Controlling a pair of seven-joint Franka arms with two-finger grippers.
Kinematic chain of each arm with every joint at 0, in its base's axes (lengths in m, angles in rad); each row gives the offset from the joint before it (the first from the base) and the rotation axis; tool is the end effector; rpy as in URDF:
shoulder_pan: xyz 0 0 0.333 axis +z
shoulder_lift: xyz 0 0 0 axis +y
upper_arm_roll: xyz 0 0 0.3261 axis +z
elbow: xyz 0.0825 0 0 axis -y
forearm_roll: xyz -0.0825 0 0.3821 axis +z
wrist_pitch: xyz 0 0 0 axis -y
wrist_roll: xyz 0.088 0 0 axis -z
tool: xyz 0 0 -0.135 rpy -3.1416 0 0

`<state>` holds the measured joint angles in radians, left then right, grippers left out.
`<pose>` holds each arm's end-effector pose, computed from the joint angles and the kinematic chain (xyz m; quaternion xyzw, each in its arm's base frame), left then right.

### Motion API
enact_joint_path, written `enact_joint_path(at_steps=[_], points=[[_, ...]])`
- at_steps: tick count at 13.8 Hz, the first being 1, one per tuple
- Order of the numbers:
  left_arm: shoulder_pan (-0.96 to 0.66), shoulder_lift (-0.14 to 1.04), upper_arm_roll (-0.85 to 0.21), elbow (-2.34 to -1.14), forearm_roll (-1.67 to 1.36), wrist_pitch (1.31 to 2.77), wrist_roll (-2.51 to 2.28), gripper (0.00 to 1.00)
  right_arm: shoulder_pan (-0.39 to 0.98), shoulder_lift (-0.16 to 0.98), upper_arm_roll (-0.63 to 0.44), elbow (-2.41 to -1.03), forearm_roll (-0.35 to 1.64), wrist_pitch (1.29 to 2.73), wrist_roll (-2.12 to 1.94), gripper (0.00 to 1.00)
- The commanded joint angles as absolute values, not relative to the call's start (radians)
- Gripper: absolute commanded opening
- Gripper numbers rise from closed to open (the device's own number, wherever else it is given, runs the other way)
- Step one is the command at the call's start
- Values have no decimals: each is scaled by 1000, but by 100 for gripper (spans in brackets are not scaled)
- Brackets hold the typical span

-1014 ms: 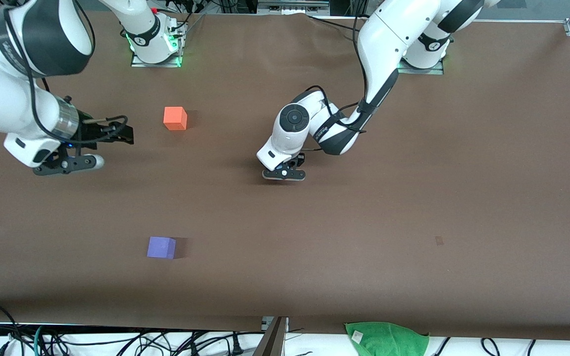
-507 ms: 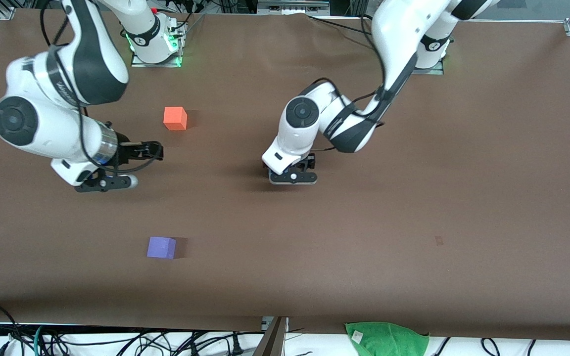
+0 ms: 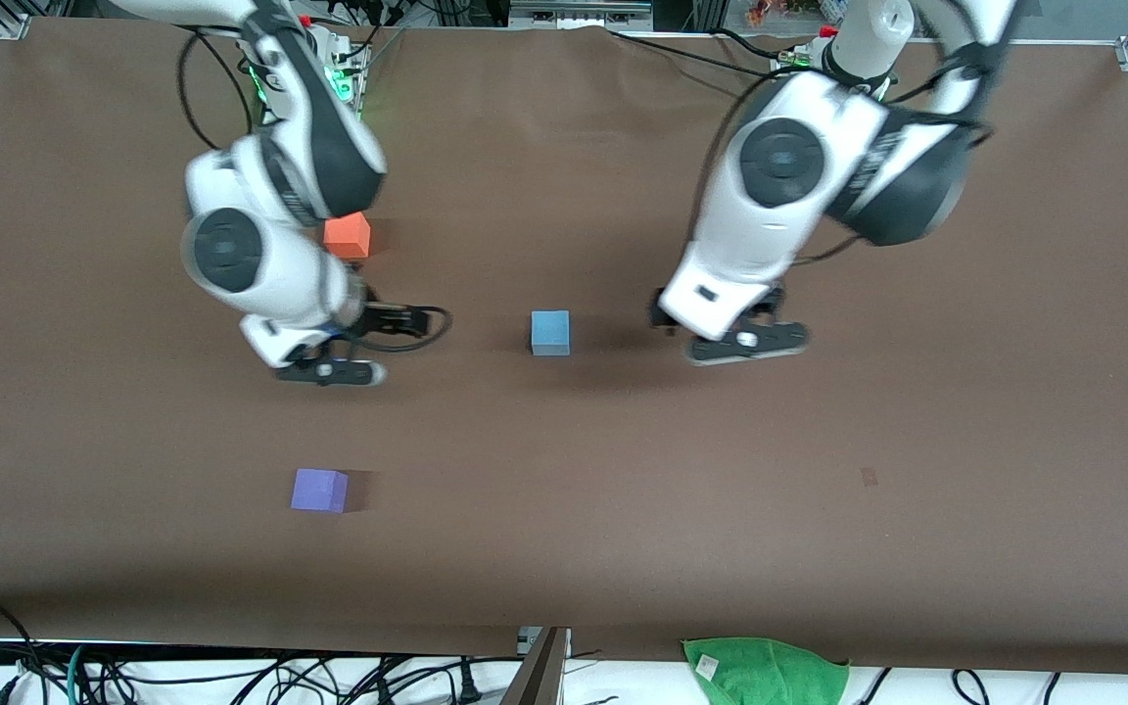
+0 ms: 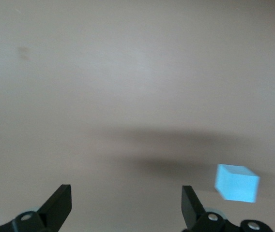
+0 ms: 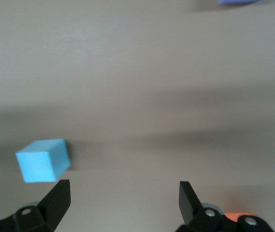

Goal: Place blue block between orange and purple blocks
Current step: 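Grasp the blue cube with the right gripper while the left gripper withdraws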

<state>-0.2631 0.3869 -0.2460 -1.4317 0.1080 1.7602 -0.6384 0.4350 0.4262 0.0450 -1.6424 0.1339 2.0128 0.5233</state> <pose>0.6011 -0.2947 0.4563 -0.9979 -0.0608 0.0161 0.0182 0.5867 0.3148 0.3473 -0.9958 0.0536 0.0575 0.0471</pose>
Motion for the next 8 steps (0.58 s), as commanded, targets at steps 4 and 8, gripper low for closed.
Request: enact_joint_path(at_steps=[4,8], points=[[-94,263,-256,-1462,121,1635,-304,100,655,573,35,-1638,120,2287,832,99],[10,198,-261,-1462,107,1551,-120,100,733,663,31,-1637,51,2439,905,99]])
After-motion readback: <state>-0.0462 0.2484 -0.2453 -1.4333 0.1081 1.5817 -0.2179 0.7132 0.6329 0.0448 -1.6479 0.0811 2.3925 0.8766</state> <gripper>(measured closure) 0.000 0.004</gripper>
